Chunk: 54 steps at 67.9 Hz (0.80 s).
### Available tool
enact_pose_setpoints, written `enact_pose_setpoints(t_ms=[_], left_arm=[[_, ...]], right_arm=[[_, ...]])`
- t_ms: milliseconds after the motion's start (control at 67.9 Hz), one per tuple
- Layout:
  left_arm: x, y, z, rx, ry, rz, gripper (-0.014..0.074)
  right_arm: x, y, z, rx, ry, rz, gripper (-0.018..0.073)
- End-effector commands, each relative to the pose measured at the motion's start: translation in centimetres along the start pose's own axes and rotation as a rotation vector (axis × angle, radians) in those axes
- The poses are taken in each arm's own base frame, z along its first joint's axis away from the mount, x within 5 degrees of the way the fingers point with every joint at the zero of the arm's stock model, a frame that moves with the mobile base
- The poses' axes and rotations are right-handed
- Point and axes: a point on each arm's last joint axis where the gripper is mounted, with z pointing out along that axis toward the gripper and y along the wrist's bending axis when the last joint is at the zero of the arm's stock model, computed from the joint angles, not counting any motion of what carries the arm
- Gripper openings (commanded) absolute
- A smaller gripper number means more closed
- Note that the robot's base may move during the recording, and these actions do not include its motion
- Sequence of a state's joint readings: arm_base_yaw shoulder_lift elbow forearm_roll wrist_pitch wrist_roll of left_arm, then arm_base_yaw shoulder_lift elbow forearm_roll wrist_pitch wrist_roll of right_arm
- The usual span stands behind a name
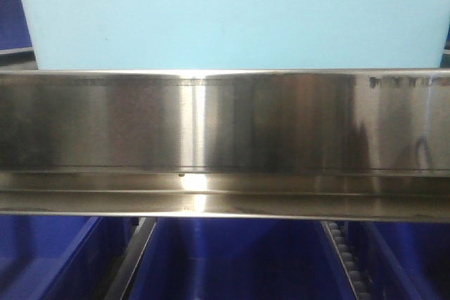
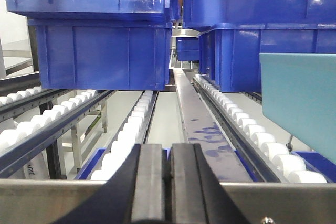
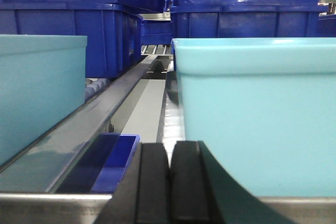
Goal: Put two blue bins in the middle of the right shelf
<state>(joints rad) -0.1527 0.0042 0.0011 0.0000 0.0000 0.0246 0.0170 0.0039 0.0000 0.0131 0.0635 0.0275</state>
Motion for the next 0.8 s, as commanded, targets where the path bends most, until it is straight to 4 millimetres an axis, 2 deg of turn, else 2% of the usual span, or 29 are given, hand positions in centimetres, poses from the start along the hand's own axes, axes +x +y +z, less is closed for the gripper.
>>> enact_pose_setpoints(t_ms=[0, 780], left_arm=[[-0.27, 0.01, -0.04, -0.002, -0.028, 0.001, -0.0111], [-0.57, 0.02, -0.05, -0.002, -0.061, 0.007, -0.0111]], right_arm=[[-0.21, 0.02, -0.04, -0.004, -0.024, -0.005, -0.0161], [-0.27, 0.03, -0.04, -0.004, -0.031, -0.005, -0.0161]])
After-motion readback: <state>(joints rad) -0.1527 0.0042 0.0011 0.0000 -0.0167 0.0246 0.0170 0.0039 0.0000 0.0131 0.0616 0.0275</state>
